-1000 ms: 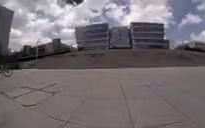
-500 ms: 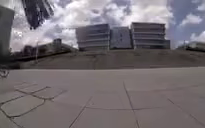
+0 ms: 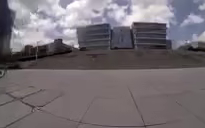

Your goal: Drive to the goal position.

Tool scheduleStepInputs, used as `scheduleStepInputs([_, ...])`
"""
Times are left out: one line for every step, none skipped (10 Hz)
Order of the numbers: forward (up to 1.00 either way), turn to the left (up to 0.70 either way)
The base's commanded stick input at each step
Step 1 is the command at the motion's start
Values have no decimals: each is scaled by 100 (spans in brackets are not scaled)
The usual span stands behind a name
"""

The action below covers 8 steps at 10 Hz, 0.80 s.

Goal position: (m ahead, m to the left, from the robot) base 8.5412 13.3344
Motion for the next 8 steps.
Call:
scheduleStepInputs([70,0])
scheduleStepInputs([70,0])
scheduleStepInputs([70,0])
scheduleStepInputs([70,0])
scheduleStepInputs([70,0])
scheduleStepInputs([70,0])
scheduleStepInputs([70,0])
scheduleStepInputs([70,0])
